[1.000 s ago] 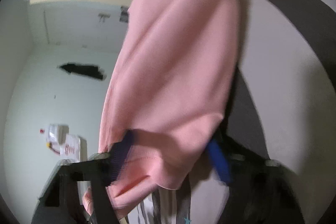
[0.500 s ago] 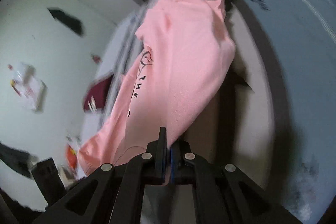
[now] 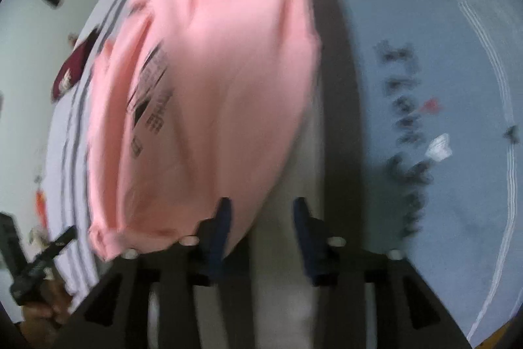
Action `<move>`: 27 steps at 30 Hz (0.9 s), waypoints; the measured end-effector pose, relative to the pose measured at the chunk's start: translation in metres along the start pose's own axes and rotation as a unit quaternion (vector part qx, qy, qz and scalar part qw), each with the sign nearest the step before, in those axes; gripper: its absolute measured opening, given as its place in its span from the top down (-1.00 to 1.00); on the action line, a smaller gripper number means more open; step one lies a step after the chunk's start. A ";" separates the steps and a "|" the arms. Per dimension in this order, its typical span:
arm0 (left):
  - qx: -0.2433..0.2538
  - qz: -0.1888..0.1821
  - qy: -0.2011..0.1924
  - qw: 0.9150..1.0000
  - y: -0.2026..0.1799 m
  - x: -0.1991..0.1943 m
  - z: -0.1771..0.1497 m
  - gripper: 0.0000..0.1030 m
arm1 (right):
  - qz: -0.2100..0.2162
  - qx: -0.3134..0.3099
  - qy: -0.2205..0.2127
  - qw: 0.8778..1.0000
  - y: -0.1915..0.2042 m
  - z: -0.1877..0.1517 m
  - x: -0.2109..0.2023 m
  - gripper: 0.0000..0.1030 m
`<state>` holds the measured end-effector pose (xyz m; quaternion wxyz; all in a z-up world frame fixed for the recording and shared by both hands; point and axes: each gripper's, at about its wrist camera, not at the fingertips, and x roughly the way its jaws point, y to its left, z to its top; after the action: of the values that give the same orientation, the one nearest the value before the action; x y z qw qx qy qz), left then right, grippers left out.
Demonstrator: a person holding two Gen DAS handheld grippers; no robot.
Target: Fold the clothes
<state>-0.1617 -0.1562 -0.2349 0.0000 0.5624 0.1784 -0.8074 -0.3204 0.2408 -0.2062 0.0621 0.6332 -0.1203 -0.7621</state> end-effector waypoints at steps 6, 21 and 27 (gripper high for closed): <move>0.018 0.003 -0.057 0.998 0.018 0.053 0.094 -0.12 | -0.041 0.004 -0.076 0.996 -0.021 0.089 0.008 0.04; 0.137 0.009 -0.060 0.989 -0.028 0.141 0.179 -0.51 | -0.059 -0.072 -0.085 0.992 -0.023 0.235 0.109 -0.15; 0.144 0.009 -0.073 0.987 -0.040 0.152 0.199 0.17 | -0.060 -0.089 -0.085 0.991 -0.009 0.275 0.124 -0.09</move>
<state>-0.4059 -0.1458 -0.3012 -0.0605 0.4981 0.0551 -0.8633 -0.6135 0.2472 -0.2796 0.0621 0.5644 -0.0183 -0.8230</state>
